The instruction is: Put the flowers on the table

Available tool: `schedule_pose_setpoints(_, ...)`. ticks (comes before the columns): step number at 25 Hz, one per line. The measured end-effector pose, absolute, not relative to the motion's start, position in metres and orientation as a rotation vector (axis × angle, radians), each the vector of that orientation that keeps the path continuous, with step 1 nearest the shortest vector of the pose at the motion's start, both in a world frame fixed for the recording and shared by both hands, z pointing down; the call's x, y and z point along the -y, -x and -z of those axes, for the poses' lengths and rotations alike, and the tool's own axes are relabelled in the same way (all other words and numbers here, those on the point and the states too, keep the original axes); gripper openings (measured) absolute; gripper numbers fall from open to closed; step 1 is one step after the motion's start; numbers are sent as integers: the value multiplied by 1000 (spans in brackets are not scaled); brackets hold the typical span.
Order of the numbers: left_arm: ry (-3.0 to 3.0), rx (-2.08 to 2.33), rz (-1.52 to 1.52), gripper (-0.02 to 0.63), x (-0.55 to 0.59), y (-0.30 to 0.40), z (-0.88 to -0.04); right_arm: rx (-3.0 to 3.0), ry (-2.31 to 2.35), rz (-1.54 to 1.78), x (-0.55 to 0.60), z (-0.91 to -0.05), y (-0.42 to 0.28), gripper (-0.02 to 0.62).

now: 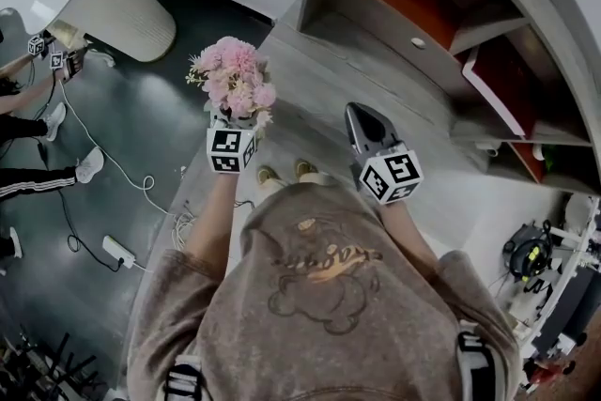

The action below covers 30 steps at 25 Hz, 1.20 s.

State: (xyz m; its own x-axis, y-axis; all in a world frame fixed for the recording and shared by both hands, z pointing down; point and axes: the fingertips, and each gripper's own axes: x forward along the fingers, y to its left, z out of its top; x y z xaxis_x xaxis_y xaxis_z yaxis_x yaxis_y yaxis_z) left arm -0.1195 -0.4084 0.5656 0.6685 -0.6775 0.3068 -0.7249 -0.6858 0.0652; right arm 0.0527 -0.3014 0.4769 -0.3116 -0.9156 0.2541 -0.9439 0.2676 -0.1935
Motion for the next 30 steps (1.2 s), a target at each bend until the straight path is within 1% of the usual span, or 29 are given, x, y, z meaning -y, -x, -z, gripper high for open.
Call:
schedule_pose_setpoints(11,-2706,1147,-359,341,408,117,-565,2420,-1781,-468,303,-477,-54,-2)
schedule_pose_setpoints(30,-2648,1158,-333,345,399,130,-547,2503,-1685,-477,317,-479,-27,-2)
